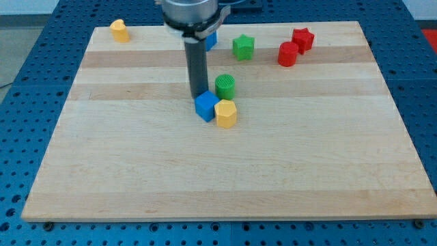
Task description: Slide the green circle to the top right of the hexagon
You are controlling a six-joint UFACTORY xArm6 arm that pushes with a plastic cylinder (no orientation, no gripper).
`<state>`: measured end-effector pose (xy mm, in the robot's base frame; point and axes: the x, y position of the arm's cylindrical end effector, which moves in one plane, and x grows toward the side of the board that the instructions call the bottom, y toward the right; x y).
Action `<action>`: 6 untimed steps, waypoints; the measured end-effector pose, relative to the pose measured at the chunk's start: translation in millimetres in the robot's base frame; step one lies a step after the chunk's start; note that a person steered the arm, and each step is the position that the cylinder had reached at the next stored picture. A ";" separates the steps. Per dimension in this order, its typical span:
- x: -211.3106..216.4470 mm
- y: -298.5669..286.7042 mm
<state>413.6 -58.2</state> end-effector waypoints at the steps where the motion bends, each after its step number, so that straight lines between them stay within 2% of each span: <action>1: 13.2 4.4; 3: -39.7 14.3; 4: -35.0 -16.9; 5: -45.0 -5.5; 6: -48.0 69.1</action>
